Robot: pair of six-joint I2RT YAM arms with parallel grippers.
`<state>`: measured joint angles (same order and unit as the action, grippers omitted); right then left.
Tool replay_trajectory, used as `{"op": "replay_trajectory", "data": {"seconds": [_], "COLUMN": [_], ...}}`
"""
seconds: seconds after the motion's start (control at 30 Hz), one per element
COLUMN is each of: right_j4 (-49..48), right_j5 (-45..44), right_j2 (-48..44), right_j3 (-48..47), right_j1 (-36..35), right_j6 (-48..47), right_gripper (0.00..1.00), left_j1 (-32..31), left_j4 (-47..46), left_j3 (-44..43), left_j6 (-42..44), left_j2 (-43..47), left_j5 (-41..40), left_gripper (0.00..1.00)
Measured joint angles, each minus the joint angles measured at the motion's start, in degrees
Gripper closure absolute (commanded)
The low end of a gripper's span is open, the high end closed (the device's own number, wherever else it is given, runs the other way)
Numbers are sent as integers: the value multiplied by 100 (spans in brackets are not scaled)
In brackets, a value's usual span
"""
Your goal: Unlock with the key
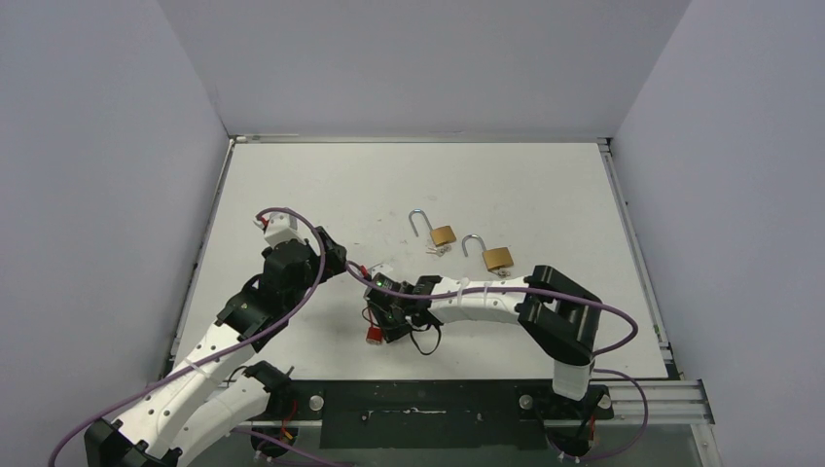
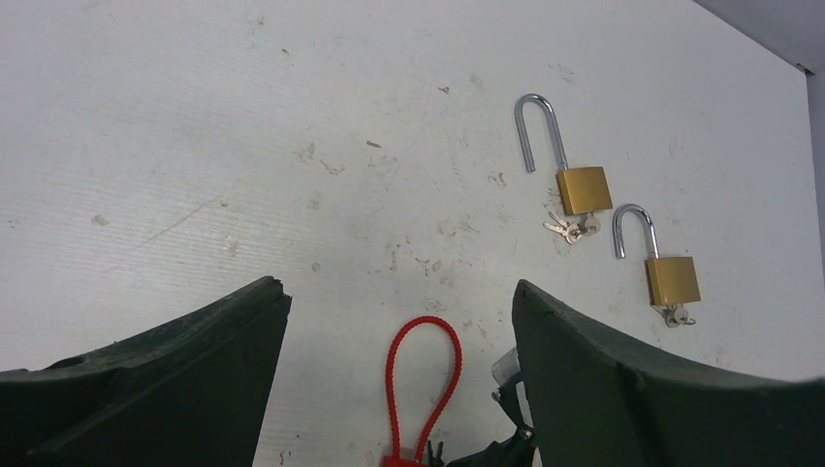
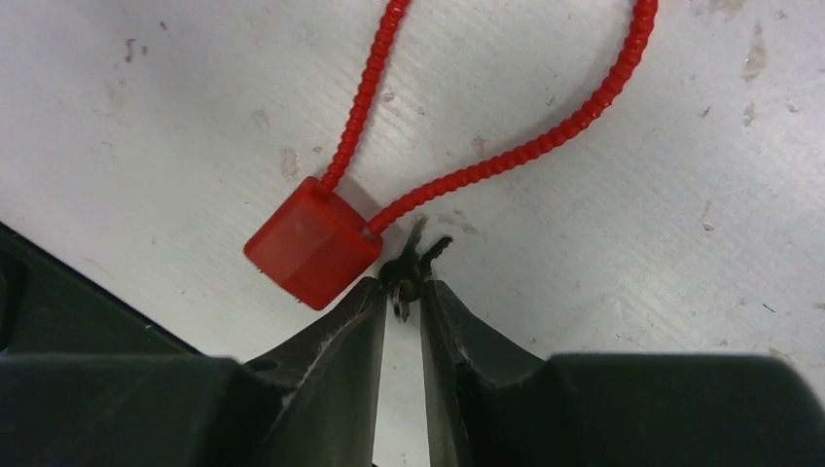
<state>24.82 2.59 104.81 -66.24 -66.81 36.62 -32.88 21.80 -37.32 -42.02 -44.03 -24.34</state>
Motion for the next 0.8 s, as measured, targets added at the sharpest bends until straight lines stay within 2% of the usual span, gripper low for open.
{"op": "replay_trajectory", "data": {"seconds": [0.2, 0.4, 0.6, 0.8], "right_j4": [55, 129, 57, -210], "right_j5": [-4, -37, -256, -538], "right_j2": [160, 190, 166, -343], "right_j3": [-122, -195, -195, 339], "right_j1": [-4, -11, -42, -22], "right_j6": [-42, -83, -90, -219], "right_gripper": [82, 100, 100, 100], "left_j1": [2, 7, 7, 7], "left_j4": [9, 20, 37, 39], "left_j3": [0, 0, 0, 0], "left_j6": [2, 2, -2, -85], "left_j2": [15, 28, 129, 173], "left_j5": [-74, -120, -166, -160], "left_gripper": [18, 18, 18, 18]}}
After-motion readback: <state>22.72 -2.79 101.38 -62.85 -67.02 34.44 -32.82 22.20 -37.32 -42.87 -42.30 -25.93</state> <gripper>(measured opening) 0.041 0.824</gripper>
